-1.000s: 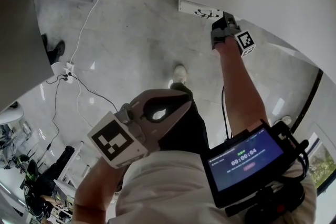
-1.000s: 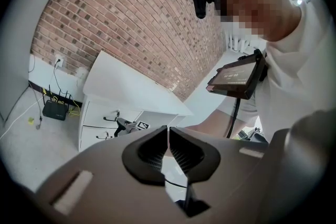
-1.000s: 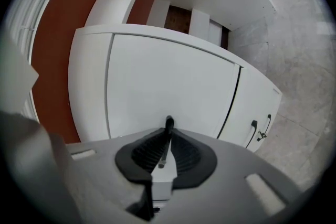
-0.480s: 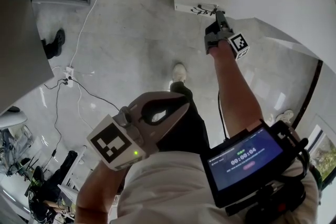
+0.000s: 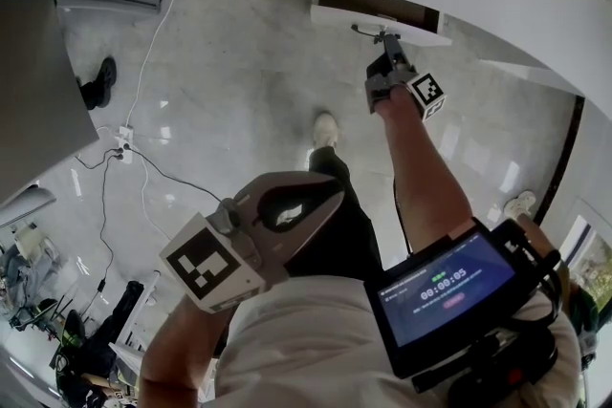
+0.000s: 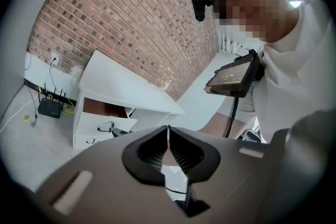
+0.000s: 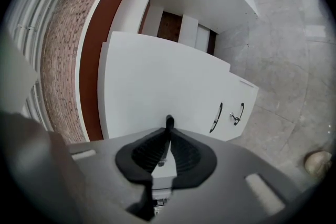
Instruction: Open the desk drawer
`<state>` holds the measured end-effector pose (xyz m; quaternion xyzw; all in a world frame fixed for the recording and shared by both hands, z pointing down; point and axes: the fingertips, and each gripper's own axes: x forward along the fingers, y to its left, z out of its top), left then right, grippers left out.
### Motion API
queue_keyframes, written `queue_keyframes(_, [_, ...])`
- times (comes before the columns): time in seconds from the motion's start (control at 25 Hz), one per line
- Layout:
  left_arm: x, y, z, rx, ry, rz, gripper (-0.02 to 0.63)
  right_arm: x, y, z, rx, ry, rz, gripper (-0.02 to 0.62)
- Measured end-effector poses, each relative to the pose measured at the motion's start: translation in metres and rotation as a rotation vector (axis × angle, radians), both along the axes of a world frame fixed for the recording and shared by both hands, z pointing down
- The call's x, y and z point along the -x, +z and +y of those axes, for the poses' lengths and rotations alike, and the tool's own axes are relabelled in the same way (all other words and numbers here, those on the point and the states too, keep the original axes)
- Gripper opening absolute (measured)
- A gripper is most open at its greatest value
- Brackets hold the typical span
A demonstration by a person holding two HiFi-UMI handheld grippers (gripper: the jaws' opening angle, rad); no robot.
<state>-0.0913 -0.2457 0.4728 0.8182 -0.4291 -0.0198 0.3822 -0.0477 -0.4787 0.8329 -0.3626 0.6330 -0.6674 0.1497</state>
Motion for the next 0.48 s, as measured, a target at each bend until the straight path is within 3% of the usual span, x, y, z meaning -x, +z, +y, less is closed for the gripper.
queue_keyframes(0.48, [0.002, -0.011, 0.031, -0.008, 0.001, 0.015, 0.017, -0.010, -0.011, 0.031, -0.022, -0.022, 0.040, 0.043])
